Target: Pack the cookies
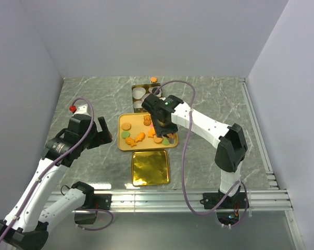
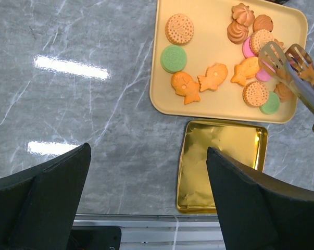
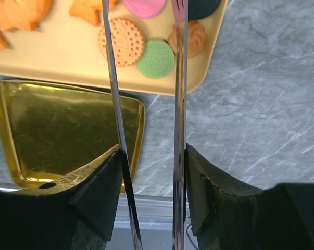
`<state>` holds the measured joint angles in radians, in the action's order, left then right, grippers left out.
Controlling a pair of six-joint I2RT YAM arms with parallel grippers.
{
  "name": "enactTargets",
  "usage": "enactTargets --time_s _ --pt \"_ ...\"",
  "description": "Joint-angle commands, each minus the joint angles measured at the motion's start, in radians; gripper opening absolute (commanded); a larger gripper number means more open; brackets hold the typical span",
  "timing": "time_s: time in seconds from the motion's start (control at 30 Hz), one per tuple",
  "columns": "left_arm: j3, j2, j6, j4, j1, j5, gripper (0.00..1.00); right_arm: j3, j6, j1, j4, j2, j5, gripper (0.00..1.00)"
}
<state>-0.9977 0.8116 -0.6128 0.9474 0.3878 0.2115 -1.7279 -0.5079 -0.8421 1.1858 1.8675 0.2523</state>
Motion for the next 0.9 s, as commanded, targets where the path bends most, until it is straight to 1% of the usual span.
enactTargets --time_s 0.0,0.37,0.63,0.87 --pt "-0.002 -0.006 0.016 -0.025 0.005 0.02 0.99 -0.099 0.009 -0.003 0.014 0.01 0.041 0.56" --pt "-0.002 -0.008 0.016 -0.027 0.005 0.02 0.99 -0.188 0.02 -0.003 0.049 0.079 0.051 0.56" --pt "-0.002 -0.006 0.018 -0.029 0.003 0.02 1.0 -0.174 0.026 -0.003 0.034 0.108 0.053 0.56" --pt "-0.002 -0.006 0.021 -0.03 0.003 0.014 0.99 -0.217 0.034 -0.003 0.038 0.14 0.051 0.56"
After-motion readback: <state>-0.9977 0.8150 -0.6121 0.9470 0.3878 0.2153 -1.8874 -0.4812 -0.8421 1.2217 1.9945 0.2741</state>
